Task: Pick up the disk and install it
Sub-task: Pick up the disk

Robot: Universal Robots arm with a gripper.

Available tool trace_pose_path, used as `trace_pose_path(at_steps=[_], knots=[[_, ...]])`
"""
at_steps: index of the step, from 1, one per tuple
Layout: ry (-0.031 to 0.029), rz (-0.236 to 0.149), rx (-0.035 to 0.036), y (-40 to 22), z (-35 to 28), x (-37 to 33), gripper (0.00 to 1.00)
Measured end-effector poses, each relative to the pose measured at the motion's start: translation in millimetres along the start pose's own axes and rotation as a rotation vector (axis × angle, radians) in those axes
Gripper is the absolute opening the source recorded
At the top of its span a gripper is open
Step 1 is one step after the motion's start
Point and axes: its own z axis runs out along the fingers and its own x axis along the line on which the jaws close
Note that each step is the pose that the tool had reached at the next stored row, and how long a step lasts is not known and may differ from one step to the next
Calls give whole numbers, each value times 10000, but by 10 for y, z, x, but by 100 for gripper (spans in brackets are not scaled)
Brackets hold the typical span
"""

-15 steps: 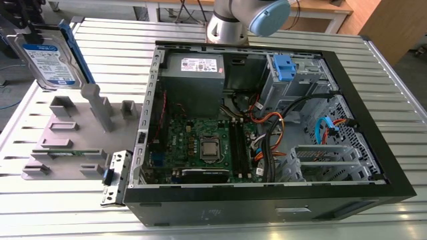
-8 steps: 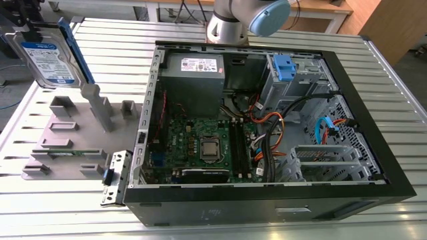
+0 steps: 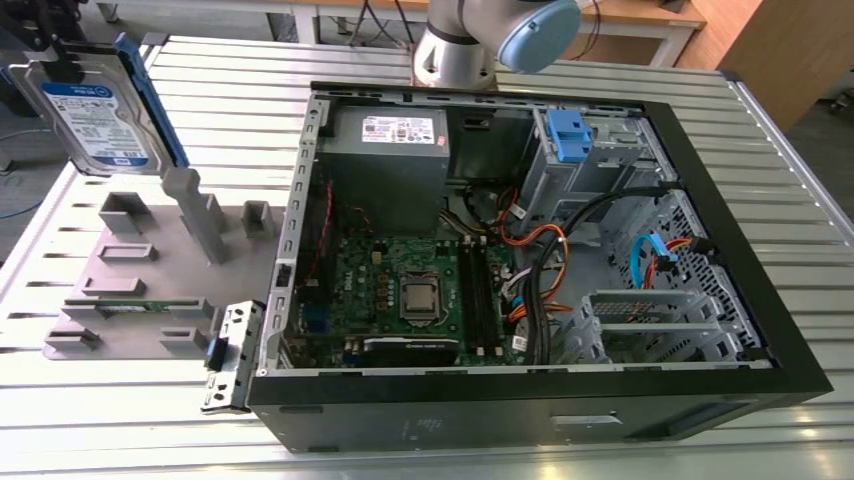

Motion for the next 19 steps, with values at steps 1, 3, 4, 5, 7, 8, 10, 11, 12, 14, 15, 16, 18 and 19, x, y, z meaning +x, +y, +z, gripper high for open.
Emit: trace_pose_path(at_steps=[1, 3, 4, 5, 7, 8, 10, 11, 12, 14, 15, 16, 18, 19], knots=[[-1, 0, 0, 0, -2, 0, 35], [-1, 0, 2, 0, -5, 0, 35], [-1, 0, 1, 0, -7, 0, 35], [-1, 0, 1, 0, -9, 0, 35], [-1, 0, 1, 0, -9, 0, 35], [-1, 0, 1, 0, -9, 0, 35], [0, 0, 0, 0, -10, 0, 35], [-1, 0, 1, 0, -10, 0, 35], [1, 0, -2, 1, -15, 0, 35], [1, 0, -2, 1, -28, 0, 35], [0, 0, -1, 1, -37, 0, 35], [0, 0, 0, 1, -46, 0, 35], [0, 0, 0, 2, -68, 1, 35], [0, 0, 0, 2, -81, 1, 35]])
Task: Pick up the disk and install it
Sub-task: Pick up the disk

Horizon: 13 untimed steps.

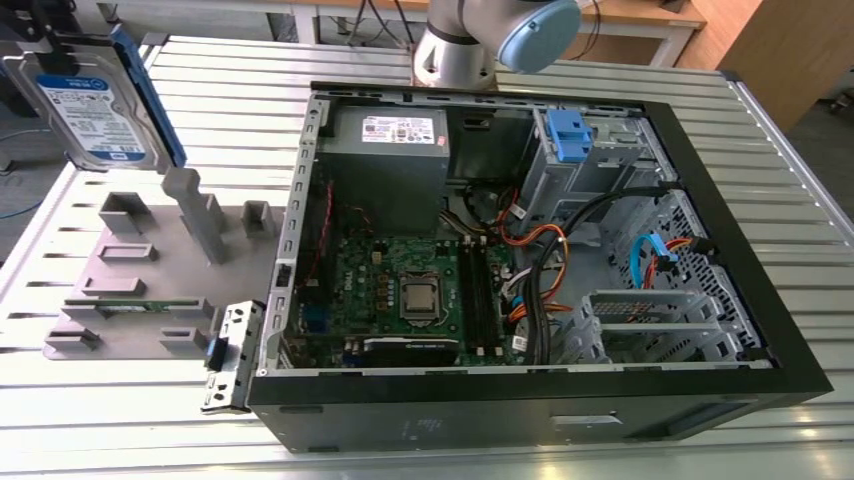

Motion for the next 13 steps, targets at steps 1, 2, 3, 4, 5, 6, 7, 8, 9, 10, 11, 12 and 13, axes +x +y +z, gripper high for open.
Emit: trace_pose_path(at_steps=[1, 2, 3, 4, 5, 6, 7, 8, 9, 10, 11, 12, 13], knots=[[0, 0, 0, 0, -14, 0, 35], [-1, 0, 0, 1, -30, 0, 35], [0, 0, 0, 1, -45, 1, 35], [0, 0, 1, 2, -59, 1, 35], [0, 0, 0, 2, -73, 1, 35], [0, 0, 0, 2, -85, 1, 35], [0, 0, 0, 3, -97, 1, 35], [-1, 0, 2, 3, -108, 2, 35], [-1, 0, 0, 3, -119, 2, 35], [0, 0, 0, 3, -130, 2, 35], [-1, 0, 1, 4, -137, 2, 35], [-1, 0, 2, 4, -139, 2, 35], [-2, 0, 3, 4, -139, 2, 35]])
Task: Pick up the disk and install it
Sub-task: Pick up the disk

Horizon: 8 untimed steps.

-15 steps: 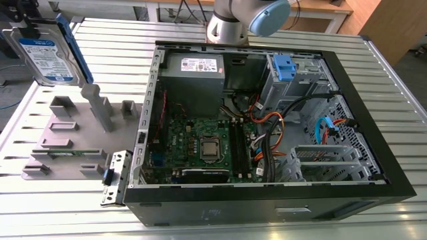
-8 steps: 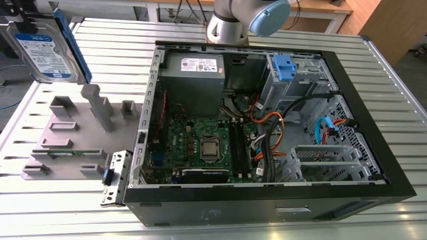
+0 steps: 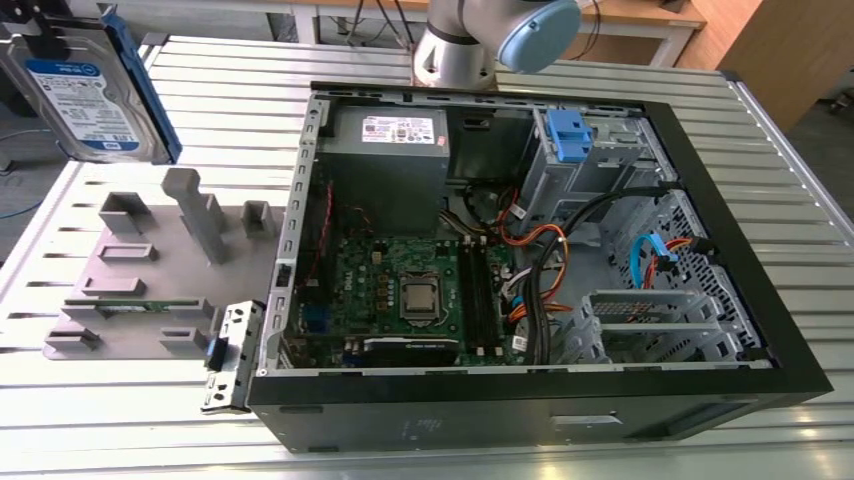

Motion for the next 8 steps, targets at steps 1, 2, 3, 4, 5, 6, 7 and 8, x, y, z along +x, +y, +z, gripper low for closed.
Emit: trace_pose_path(at_steps=[1, 2, 3, 4, 5, 6, 7, 8], knots=[[-1, 0, -3, 0, -4, 0, 35], [-4, 0, -2, 0, -4, 0, 35], [-3, 0, -3, 0, -5, 0, 35], [-3, 0, -3, 0, -7, 0, 35], [-3, 0, -3, 1, -9, 0, 35], [-4, 0, -2, 1, -11, 0, 35], [-3, 0, -2, 1, -14, 0, 35], [-3, 0, -3, 0, -17, 0, 35]])
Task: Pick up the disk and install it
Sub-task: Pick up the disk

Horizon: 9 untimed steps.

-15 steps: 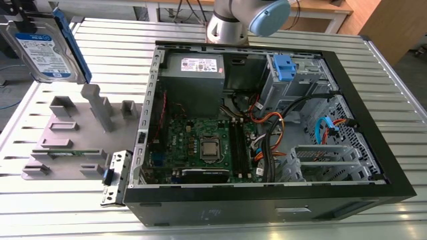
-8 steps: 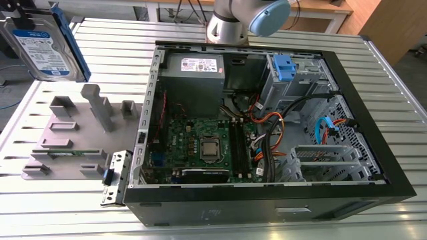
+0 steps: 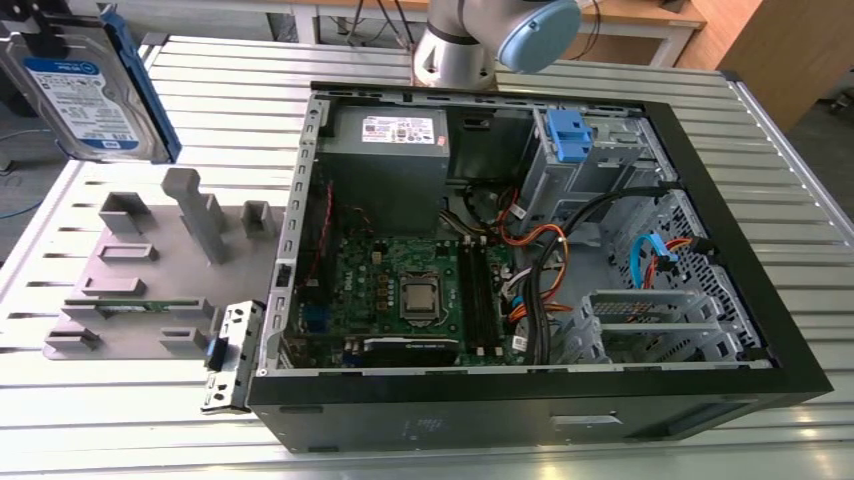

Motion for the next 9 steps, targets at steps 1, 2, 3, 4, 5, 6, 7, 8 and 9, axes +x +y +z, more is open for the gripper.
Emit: trace_pose_path(at_steps=[1, 2, 3, 4, 5, 6, 7, 8, 9], knots=[[-1, 0, 1, 0, -1, 0, 35], [0, 0, 1, 0, -8, 0, 35], [0, -1, 0, 0, -10, 0, 35], [0, 0, 0, 0, -10, 0, 35], [1, 0, 0, 0, -11, 0, 35], [0, 0, -1, 1, -13, 0, 35], [1, 0, -2, 1, -17, 0, 35], [2, 0, -2, 1, -20, 0, 35], [0, 0, 0, 0, -23, 0, 35]])
